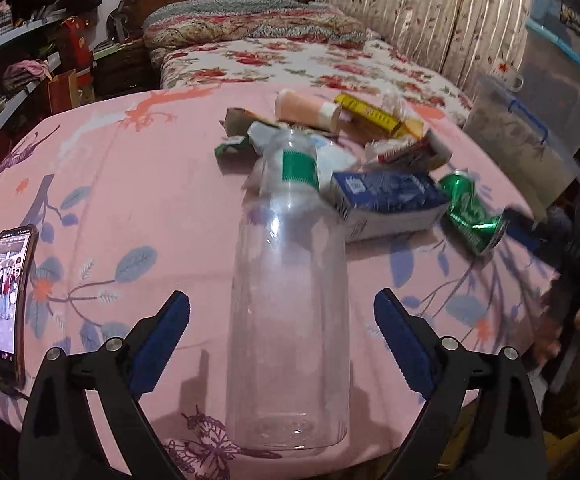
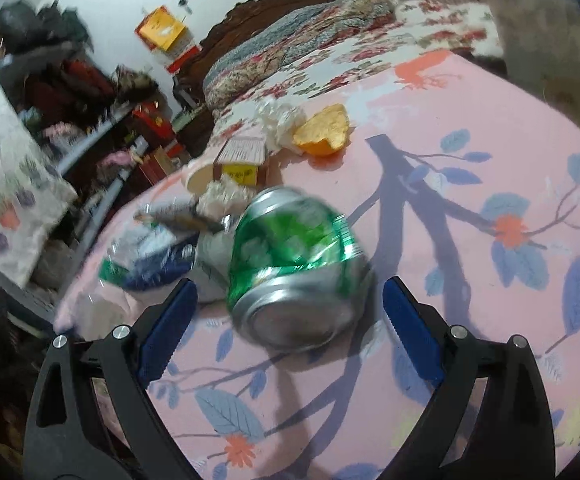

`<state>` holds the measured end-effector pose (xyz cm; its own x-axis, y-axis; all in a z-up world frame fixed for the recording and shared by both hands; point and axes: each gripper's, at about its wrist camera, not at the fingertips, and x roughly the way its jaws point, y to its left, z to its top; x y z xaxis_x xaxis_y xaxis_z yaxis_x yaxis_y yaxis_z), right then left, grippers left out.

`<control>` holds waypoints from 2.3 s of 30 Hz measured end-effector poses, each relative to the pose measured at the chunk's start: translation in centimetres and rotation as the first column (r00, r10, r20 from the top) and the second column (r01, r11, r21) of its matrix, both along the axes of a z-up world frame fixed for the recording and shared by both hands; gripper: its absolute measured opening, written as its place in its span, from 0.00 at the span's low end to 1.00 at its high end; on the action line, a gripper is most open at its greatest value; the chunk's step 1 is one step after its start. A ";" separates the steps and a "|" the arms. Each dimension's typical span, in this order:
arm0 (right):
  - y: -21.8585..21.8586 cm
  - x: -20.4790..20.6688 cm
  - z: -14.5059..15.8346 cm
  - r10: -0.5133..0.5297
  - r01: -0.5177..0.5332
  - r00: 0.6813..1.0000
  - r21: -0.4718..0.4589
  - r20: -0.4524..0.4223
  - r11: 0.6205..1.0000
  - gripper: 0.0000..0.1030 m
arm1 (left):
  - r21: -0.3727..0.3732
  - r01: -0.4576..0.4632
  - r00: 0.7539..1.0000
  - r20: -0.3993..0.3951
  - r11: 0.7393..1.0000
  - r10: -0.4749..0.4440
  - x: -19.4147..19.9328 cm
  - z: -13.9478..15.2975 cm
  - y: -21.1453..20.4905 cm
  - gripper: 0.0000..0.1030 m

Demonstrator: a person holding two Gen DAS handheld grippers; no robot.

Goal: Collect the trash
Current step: 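Lift the bottle with the left tool while the right tool lifts the green can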

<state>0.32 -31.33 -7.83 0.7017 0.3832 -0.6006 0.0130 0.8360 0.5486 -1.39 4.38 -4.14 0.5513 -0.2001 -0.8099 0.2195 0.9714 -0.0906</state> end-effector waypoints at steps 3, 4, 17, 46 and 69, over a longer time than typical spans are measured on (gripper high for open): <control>-2.6 0.9 -0.8 -0.026 0.029 0.999 0.134 -0.027 0.991 0.90 | 0.025 0.012 1.000 0.003 1.000 -0.012 -0.2 -0.2 -0.5 0.87; -3.3 1.1 -1.1 -0.031 0.037 0.999 0.170 -0.038 0.985 0.90 | 0.027 0.015 1.000 0.003 1.000 -0.015 -0.2 -0.2 -0.6 0.87; -4.5 2.8 -3.1 -0.032 0.054 0.994 0.218 -0.103 0.974 0.86 | 0.033 0.011 1.000 -0.026 0.999 -0.010 -0.2 -1.1 -0.4 0.86; -1.3 4.3 -4.7 0.195 -0.119 0.965 0.373 -0.173 0.920 0.43 | -0.121 0.080 0.997 0.008 0.989 -0.080 -1.8 1.3 0.8 0.57; -4.6 2.0 -6.7 0.181 -0.088 0.977 0.569 -0.110 0.817 0.25 | -0.125 0.217 0.976 0.056 0.968 -0.211 -0.4 4.7 -5.4 0.57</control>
